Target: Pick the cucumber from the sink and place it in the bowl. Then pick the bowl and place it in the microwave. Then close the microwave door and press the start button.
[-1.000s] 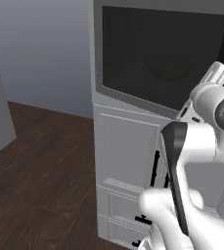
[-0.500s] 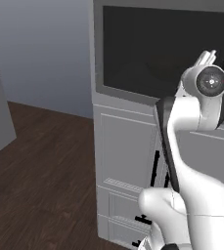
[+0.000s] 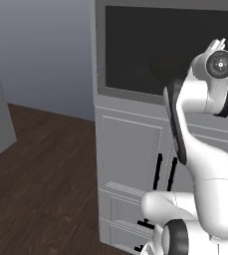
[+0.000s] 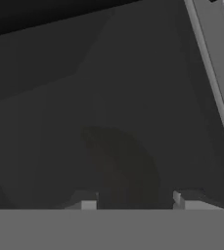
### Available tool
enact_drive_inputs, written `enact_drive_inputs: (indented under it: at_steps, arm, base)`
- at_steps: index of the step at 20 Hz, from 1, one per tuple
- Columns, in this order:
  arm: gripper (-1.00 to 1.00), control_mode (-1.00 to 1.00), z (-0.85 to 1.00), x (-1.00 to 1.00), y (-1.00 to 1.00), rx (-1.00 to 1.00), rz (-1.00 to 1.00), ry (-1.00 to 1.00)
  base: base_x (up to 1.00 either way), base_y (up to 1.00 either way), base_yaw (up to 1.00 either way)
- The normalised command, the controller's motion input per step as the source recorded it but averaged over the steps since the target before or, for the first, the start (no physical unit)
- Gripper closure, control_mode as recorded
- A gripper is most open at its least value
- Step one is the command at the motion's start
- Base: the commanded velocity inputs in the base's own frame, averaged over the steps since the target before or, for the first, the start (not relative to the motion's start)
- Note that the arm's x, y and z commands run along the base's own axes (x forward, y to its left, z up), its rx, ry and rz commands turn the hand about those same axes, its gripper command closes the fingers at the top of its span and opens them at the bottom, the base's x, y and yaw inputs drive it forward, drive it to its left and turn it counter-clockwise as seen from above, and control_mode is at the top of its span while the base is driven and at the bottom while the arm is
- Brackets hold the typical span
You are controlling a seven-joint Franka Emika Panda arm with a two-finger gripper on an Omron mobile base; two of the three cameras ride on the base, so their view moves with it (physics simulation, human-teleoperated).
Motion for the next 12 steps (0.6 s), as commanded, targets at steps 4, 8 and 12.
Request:
enact_drive_inputs:
  at_steps: [4, 8, 12]
  arm:
    - [-1.0, -1.0, -0.15, 0.91, -0.23, 0.0, 0.0, 0.0]
    - [-1.0, -1.0, -0.06, -0.31, 0.29, -0.01, 0.0, 0.0]
    - [-1.0, -1.0, 0.18, -0.98, 0.53, -0.1, 0.0, -0.02]
  base:
    - [0.0, 0.0, 0.0]
    - [0.0, 0.0, 0.0]
    - [0.0, 0.0, 0.0]
